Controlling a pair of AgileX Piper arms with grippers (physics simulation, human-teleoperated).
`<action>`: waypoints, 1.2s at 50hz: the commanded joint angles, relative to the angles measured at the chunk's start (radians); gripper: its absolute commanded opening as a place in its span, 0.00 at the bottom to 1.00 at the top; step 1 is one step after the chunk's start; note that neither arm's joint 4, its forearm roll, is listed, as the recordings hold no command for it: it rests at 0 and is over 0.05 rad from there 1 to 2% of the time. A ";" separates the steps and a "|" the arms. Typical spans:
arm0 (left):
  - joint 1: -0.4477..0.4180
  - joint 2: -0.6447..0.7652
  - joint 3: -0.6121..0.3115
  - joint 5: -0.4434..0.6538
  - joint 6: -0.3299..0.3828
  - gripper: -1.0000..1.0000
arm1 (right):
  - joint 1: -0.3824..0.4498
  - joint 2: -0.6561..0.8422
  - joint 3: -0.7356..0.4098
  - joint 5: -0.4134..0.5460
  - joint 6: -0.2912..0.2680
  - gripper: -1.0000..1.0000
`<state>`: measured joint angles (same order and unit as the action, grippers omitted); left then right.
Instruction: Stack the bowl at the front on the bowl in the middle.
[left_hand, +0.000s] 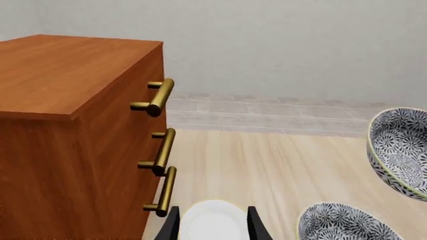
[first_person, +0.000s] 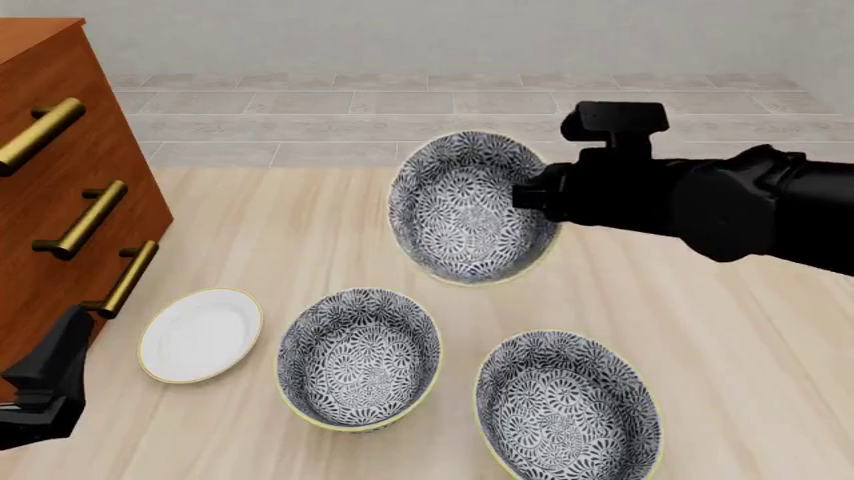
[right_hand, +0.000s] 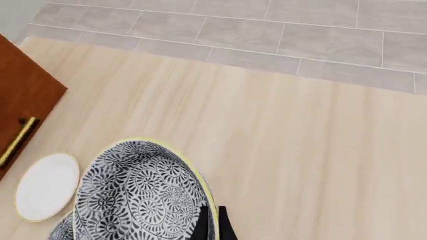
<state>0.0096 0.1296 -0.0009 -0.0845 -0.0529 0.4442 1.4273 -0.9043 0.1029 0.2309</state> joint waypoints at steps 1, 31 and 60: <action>0.001 -0.009 0.000 0.009 -0.003 1.00 | 0.080 -0.053 -0.007 0.027 0.017 0.00; -0.001 0.010 -0.001 -0.007 -0.001 1.00 | 0.245 -0.095 -0.010 0.054 0.049 0.00; -0.007 0.002 -0.001 0.004 -0.004 1.00 | 0.354 -0.063 -0.008 0.036 0.061 0.00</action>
<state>0.0040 0.1314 -0.0015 -0.0808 -0.0552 0.7604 1.3575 -0.9071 0.1450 0.2876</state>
